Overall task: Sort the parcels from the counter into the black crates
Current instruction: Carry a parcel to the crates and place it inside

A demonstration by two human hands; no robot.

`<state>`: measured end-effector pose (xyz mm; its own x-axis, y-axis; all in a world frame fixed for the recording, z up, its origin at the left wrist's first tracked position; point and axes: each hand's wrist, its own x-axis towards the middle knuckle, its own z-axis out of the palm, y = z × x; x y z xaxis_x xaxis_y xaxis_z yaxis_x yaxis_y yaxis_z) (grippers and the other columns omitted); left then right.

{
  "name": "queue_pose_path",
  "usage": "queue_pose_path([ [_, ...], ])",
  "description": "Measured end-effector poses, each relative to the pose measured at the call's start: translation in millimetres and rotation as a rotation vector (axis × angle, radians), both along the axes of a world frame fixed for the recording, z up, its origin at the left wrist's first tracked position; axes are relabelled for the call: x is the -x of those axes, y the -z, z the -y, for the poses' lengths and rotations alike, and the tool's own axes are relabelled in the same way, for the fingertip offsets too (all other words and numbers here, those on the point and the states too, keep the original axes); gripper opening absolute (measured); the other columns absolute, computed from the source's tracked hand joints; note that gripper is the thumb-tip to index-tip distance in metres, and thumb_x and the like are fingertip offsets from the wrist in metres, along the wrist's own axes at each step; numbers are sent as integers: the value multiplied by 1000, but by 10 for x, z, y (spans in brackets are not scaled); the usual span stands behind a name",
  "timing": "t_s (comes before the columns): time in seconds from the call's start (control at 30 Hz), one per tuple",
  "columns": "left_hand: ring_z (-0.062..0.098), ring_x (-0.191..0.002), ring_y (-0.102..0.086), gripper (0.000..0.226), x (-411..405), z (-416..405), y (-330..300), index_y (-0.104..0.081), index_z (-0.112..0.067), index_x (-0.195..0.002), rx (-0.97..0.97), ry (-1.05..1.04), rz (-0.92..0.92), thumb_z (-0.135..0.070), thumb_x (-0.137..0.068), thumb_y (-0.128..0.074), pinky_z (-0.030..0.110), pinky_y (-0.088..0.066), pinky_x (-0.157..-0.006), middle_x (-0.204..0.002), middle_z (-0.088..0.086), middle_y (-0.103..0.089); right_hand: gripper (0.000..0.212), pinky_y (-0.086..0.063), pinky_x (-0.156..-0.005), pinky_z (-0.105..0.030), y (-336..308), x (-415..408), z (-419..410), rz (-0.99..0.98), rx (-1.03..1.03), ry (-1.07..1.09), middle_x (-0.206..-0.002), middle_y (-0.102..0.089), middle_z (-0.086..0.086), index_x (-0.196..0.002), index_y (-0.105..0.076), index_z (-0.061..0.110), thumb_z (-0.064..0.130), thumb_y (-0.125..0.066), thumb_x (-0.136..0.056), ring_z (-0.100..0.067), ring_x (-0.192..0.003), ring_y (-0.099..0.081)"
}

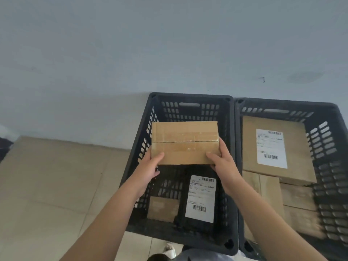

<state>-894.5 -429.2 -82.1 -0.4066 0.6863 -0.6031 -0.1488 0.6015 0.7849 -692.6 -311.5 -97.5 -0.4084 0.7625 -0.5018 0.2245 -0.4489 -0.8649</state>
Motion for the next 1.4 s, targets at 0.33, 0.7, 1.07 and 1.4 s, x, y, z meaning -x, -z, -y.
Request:
queue_pose_path([
  [0.33, 23, -139, -45, 52, 405, -709, 864, -36, -32, -156, 49, 2, 125, -29, -107, -52, 49, -37, -119, -151, -2, -49, 81, -34, -120, -52, 481, 535, -451, 297, 86, 63, -160, -41, -3, -164, -8, 35, 15, -57, -102, -29, -144, -41],
  [0.7, 23, -136, -49, 60, 595, -1277, 1514, -31, -35, -156, 7, 46, 77, -18, -104, -56, 52, -40, -116, -151, 0, -51, 73, -28, -123, -41, 952, 831, -801, 556, -198, 34, -171, -9, 0, -161, -30, 35, 8, -61, -101, -27, -155, -23],
  [1.07, 17, -122, -55, 50, 630, -1302, 1583, -34, -30, -153, 20, -11, 167, -30, -106, -53, 37, -44, -105, -134, 0, -59, 67, -24, -124, -38, 1088, 844, -824, 526, -195, 120, -172, -7, 0, -159, -35, 38, 8, -57, -103, -25, -158, -15],
  [1.4, 31, -144, -41, 75, 590, -1167, 1162, -14, -25, -164, 99, -92, 207, -34, -103, -58, 45, -37, -120, -162, 10, -36, 71, -28, -122, -50, 826, 829, -723, 473, -95, 116, -172, -6, -2, -161, -20, 45, 19, -56, -105, -33, -156, -20],
])
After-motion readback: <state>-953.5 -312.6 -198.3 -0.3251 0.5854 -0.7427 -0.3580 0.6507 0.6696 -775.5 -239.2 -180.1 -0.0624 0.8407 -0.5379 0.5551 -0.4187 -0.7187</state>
